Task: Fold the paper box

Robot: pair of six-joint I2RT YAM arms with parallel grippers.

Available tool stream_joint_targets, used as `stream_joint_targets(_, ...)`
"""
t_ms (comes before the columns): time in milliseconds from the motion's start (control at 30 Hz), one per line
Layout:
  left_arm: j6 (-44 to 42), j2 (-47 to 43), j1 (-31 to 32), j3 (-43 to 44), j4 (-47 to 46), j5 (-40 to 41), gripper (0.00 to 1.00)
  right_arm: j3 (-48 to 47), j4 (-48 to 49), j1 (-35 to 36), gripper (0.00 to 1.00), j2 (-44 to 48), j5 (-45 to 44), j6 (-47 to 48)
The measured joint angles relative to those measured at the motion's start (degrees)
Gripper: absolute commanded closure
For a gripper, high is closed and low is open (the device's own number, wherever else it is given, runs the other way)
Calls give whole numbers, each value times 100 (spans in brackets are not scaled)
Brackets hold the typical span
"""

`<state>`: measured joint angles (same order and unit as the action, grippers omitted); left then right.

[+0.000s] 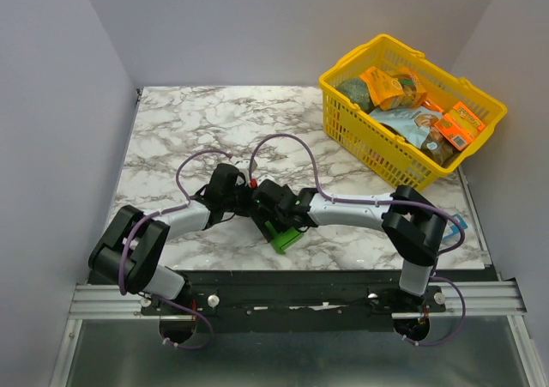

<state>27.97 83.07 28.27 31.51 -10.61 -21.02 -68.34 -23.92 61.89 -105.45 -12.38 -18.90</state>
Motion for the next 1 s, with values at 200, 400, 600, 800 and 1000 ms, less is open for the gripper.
stream_joint_targets(200,35,13,-4,52,96,-9,81,-94,-142,4,1,-136,4,48)
stream_joint_targets(400,37,13,-59,52,122,-31,81,-326,-424,4,2,-258,0,44)
stream_joint_targets(600,79,4,-79,52,146,17,66,-455,-562,15,27,-341,-24,98)
stream_joint_targets(800,122,-144,-59,94,468,374,31,-466,-496,83,41,-367,-116,76)
stream_joint_targets(1000,431,-337,-107,221,1088,723,12,-275,-22,188,43,-216,-125,20)
